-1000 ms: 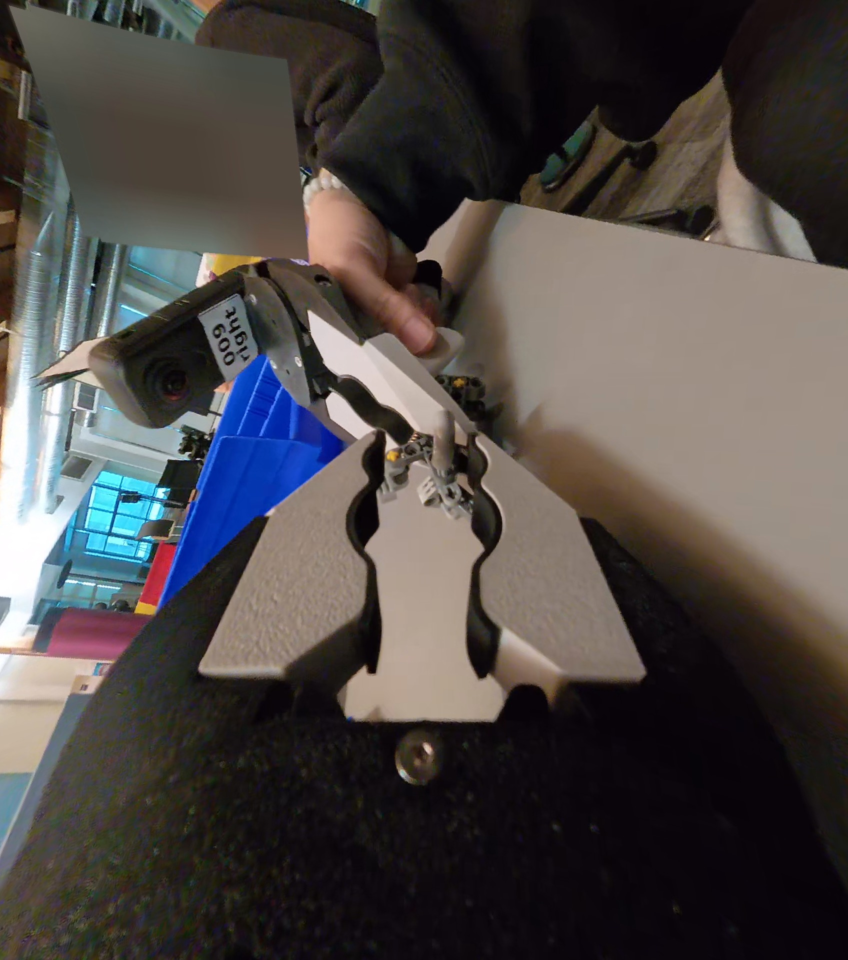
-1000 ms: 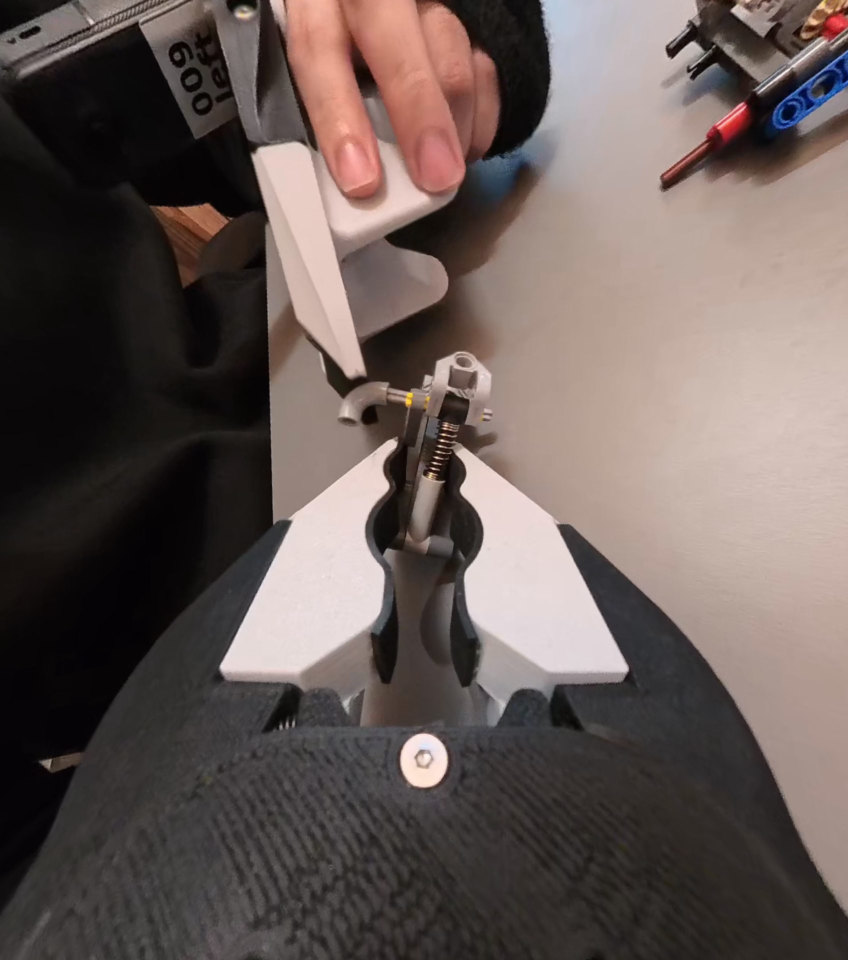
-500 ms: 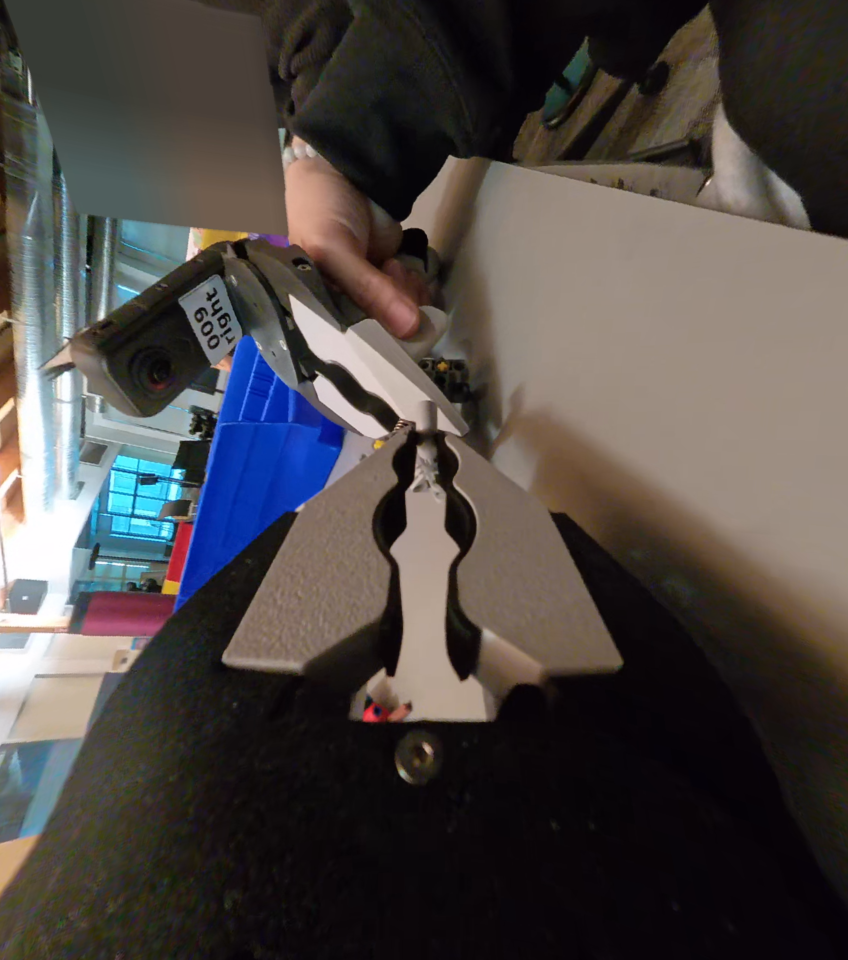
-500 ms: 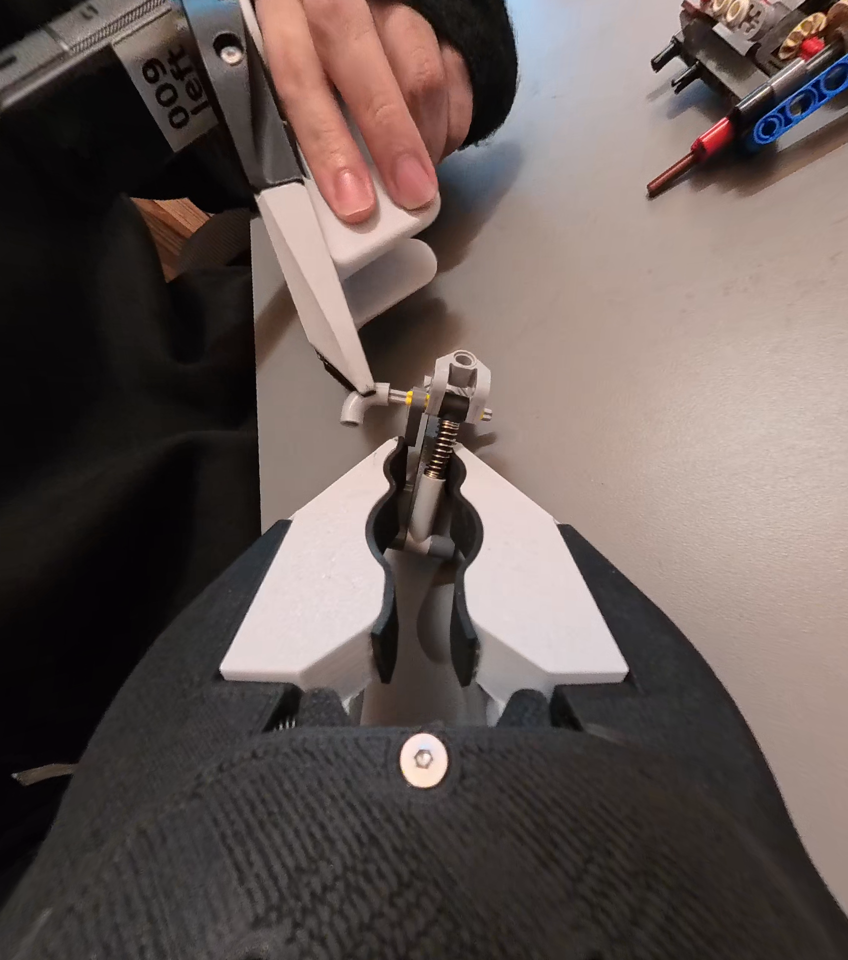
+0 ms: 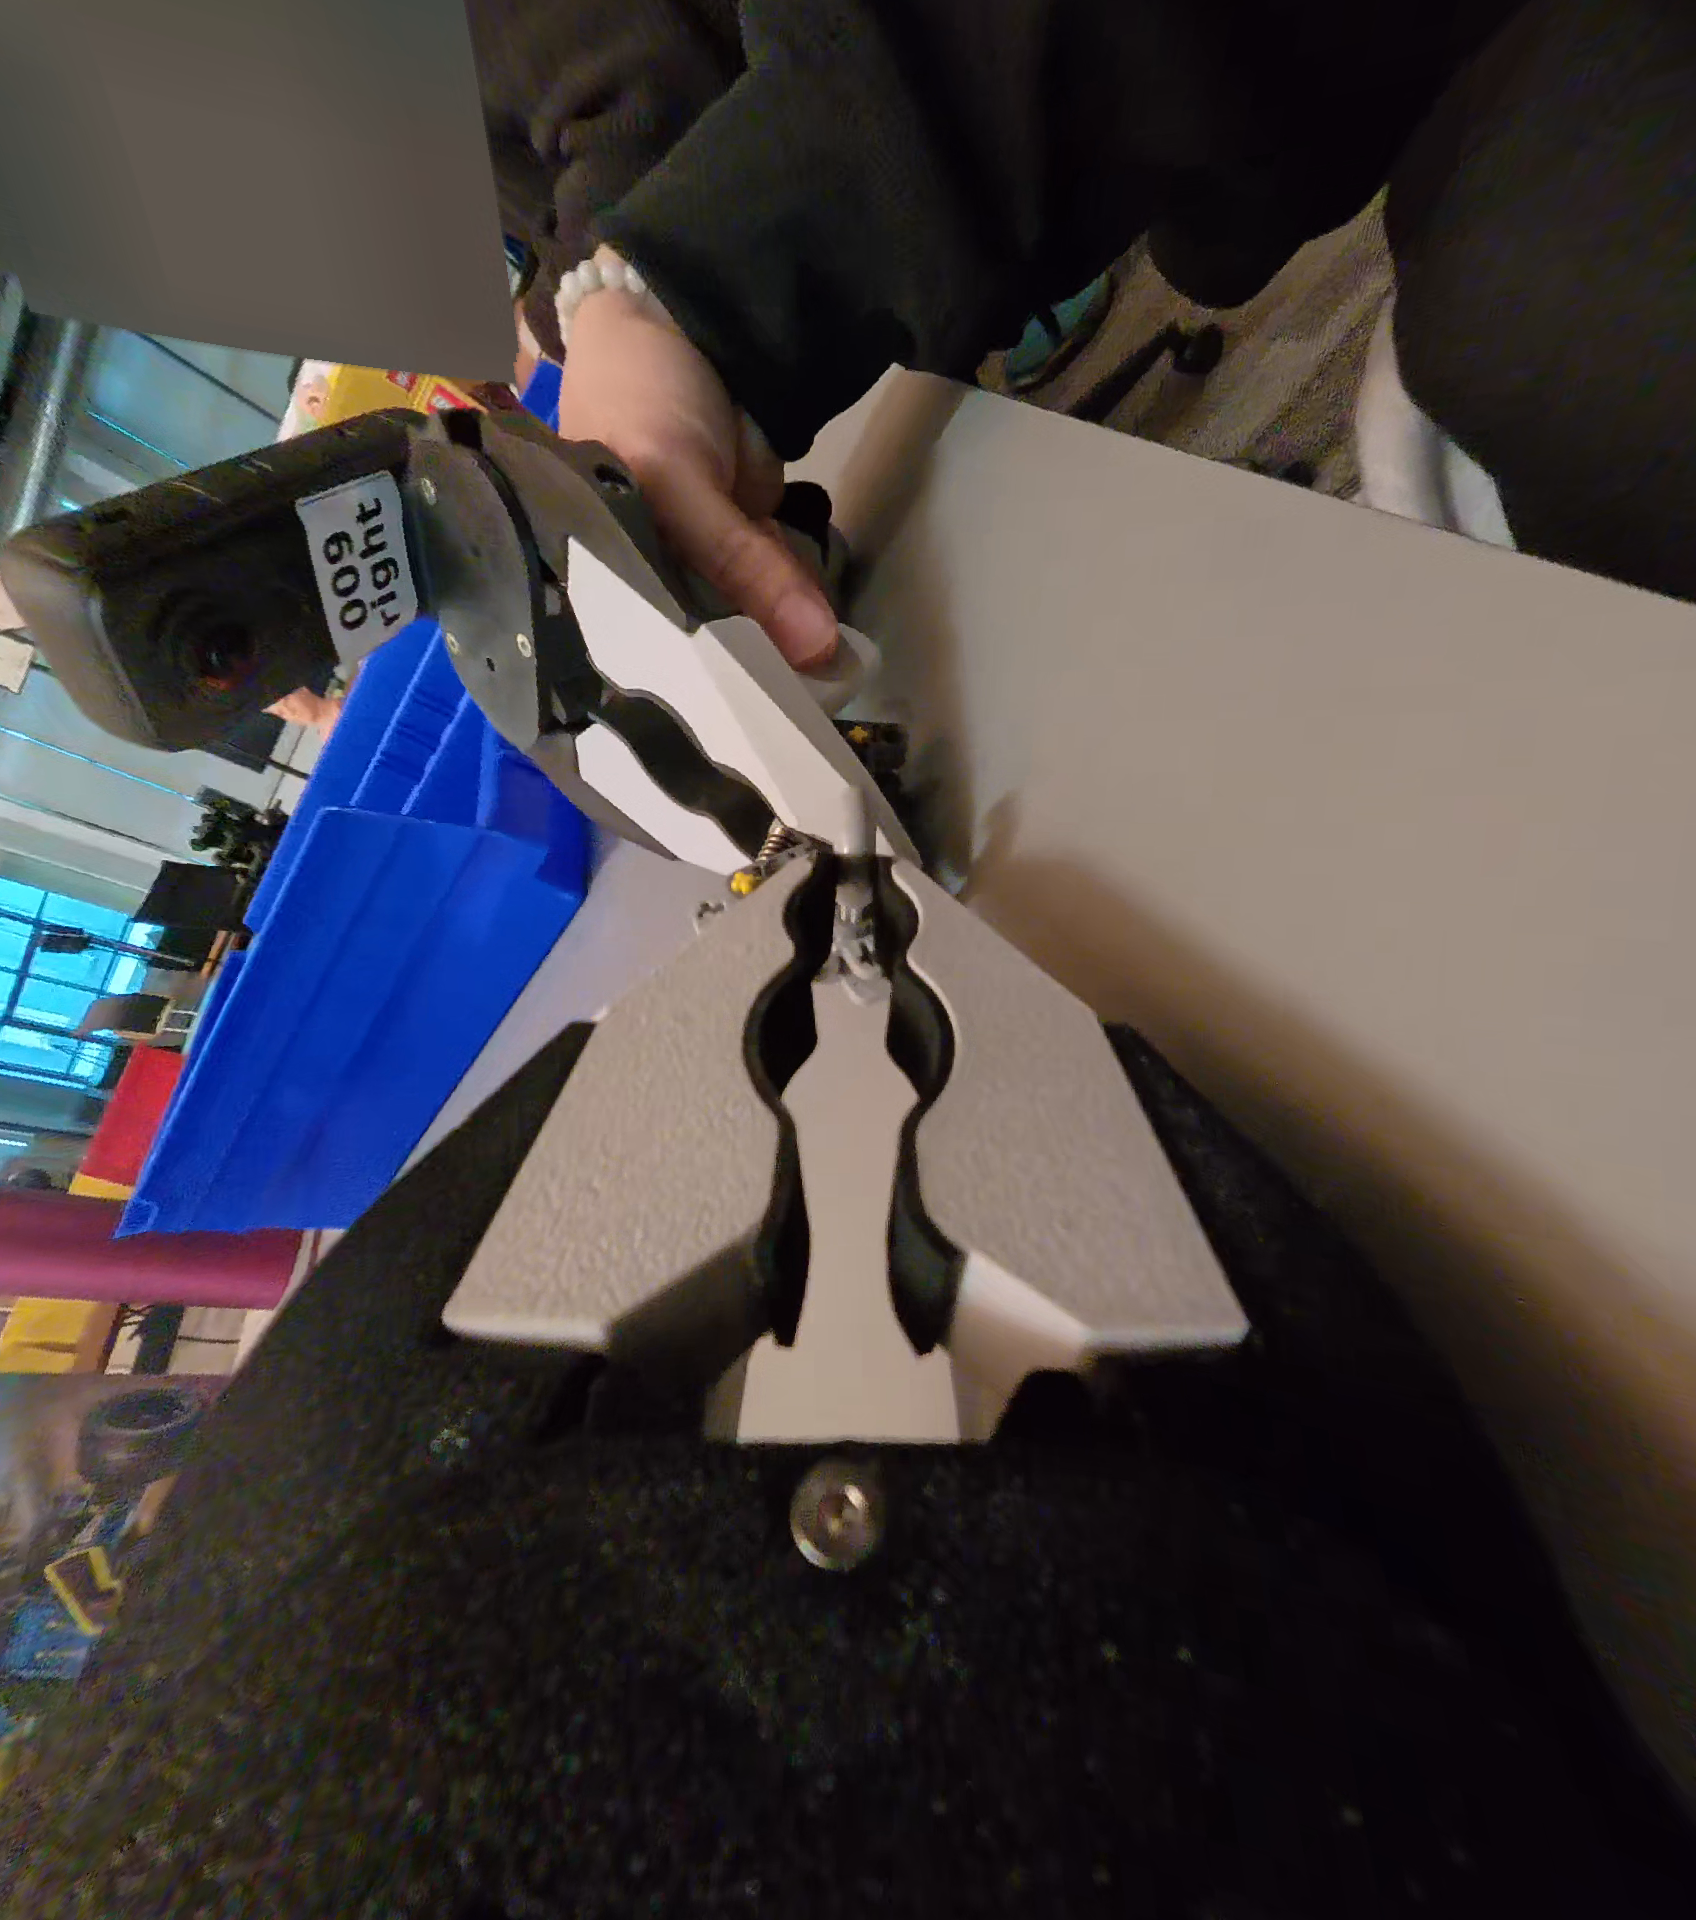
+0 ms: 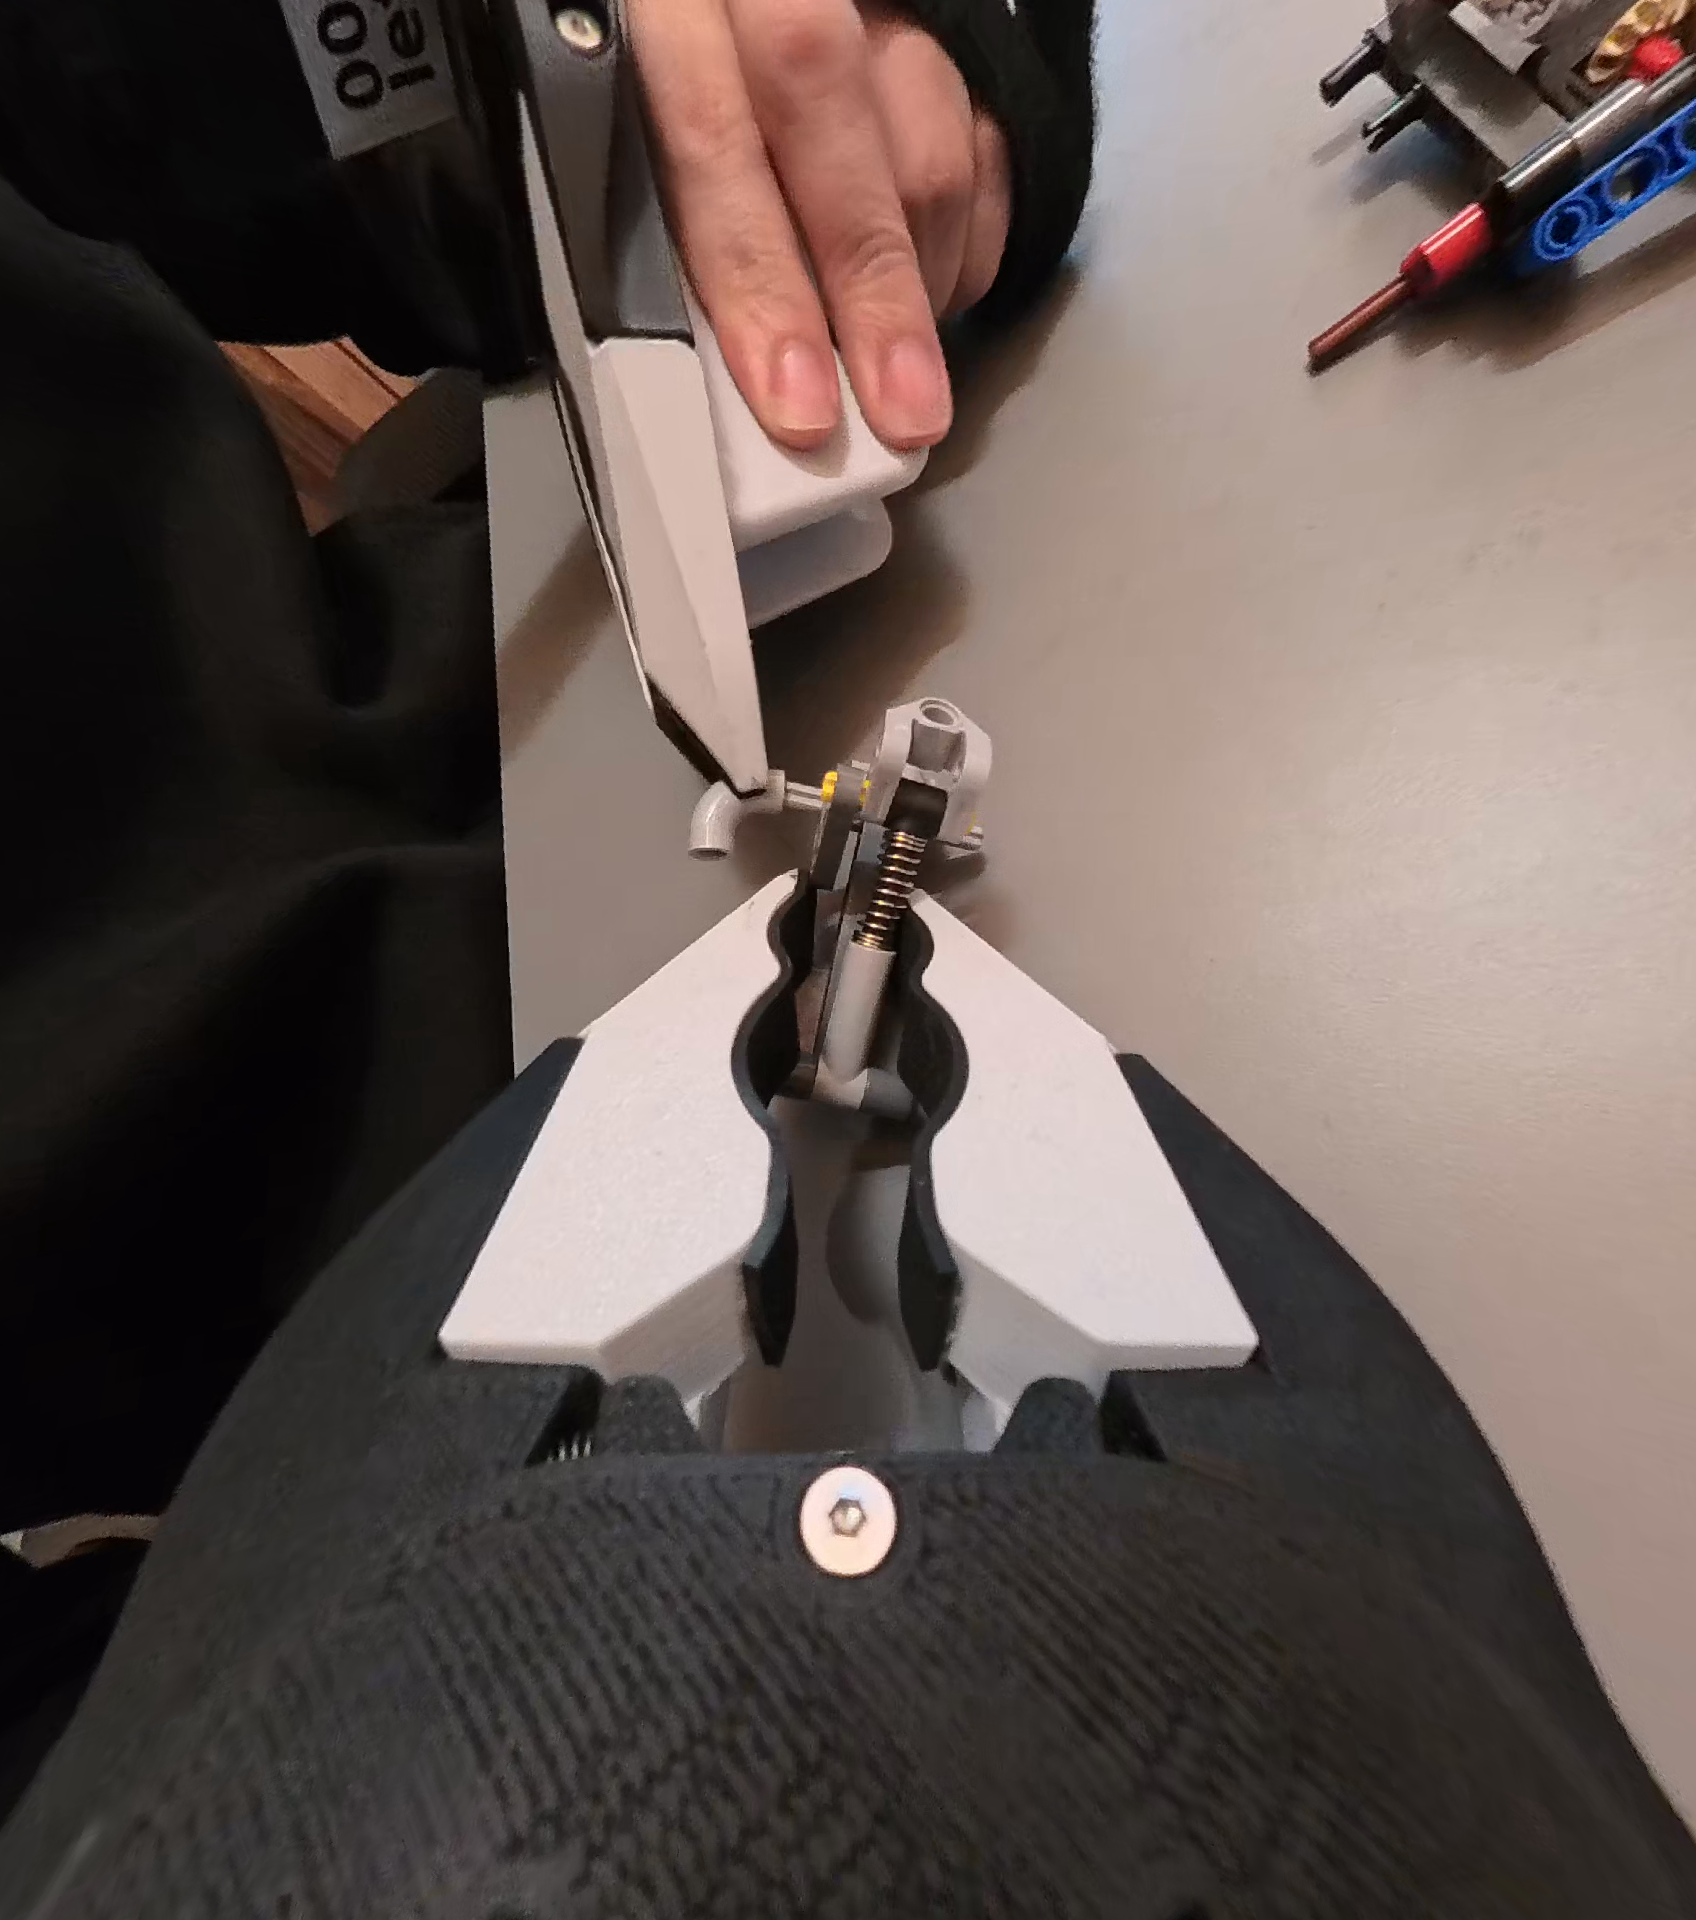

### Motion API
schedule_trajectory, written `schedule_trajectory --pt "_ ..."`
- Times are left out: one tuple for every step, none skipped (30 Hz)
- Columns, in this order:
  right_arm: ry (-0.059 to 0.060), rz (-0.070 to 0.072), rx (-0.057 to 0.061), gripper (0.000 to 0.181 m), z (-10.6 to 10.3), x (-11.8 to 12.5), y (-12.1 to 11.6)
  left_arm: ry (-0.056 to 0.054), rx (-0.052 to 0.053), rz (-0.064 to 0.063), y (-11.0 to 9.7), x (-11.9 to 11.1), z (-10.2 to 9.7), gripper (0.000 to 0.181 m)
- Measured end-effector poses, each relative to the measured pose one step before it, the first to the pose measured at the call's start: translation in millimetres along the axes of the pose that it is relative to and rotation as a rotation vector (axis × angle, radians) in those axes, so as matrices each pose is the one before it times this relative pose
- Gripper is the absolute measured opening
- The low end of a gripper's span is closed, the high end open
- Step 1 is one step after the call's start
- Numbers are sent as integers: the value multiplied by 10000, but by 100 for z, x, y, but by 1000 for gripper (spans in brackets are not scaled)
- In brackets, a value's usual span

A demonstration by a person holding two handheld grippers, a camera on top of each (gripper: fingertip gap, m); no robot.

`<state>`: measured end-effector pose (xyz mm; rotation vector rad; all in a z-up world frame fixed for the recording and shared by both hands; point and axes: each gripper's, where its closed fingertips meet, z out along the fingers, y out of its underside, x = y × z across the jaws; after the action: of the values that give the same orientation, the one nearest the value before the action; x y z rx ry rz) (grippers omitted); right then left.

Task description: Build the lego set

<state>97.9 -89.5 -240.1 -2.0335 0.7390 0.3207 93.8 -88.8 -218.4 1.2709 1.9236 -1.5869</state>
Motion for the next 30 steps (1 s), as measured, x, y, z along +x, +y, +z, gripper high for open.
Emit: schedule_trajectory --pt "83 47 -10 12 0 141 24 51 -51 -2 107 47 50 6" --pt "56 52 20 12 -20 90 -20 2 -56 -8 94 -15 15 6" --pt "92 204 72 12 -28 175 -100 -103 -74 52 123 -117 -46 6" --pt "142 129 117 12 15 199 -191 -160 -83 101 135 -170 -104 6" --pt "133 -51 191 12 41 117 -267 -160 -22 75 80 -180 -150 5" --pt "60 61 74 12 5 34 -91 -147 0 56 96 -168 -144 5" --pt "67 83 106 12 4 81 -141 -117 -66 95 151 -112 -66 5" --pt "19 11 15 12 2 23 -17 -60 -82 81 121 -40 2 5" --pt "-26 -14 8 12 7 -43 -15 -28 -84 43 104 4 43 5" --pt "-2 40 25 12 -16 35 -28 -30 -118 53 144 14 47 6" --pt "105 39 76 12 -33 175 -124 -39 -82 69 61 11 37 12" --pt "55 12 27 12 -11 77 -35 -33 1 61 -86 13 -17 17" --pt "19 -17 3 12 -4 9 -8 -45 0 18 -67 -22 -25 19" --pt "97 -3 35 12 -26 118 -54 -73 -45 5 21 -112 -45 20" --pt "196 34 88 12 -55 294 -136 -90 -40 16 10 -141 -73 20" --pt "41 23 25 12 -21 73 -27 -131 -55 47 5 -162 -98 20" --pt "6 -2 -1 12 5 -3 5 -162 -104 123 33 -180 -78 20" --pt "22 -17 -2 12 5 13 3 -159 -104 201 -9 -147 -47 19" --pt "14 -24 -3 12 5 -11 1 -154 -114 216 -12 -106 6 18" --pt "-2 7 1 12 0 9 2 -91 -157 238 75 -11 62 17" --pt "-8 13 -1 12 11 6 -11 14 -150 261 65 131 79 15" --pt "3 -5 -2 12 6 2 0 69 -102 181 15 199 86 11" --pt "13 -13 0 12 7 -2 0 28 -72 81 4 121 85 10" --pt "10 -16 -3 12 15 -2 -6 -32 -45 63 -10 -13 46 9" --pt "16 -19 -8 12 20 4 -2 -13 15 34 -99 -20 11 7" --pt "6 -21 -6 12 18 -16 3 29 40 -31 -99 38 18 5" --pt "13 -18 -11 12 9 4 6 24 -9 -25 -11 17 24 5" --pt "13 1 0 12 8 12 -3 14 -58 -42 40 -27 7 5" --pt "3 18 4 12 -4 21 -5 34 -71 -165 51 -30 16 5" --pt "-11 -4 0 12 0 -13 0 48 -24 -255 19 -28 -3 5"
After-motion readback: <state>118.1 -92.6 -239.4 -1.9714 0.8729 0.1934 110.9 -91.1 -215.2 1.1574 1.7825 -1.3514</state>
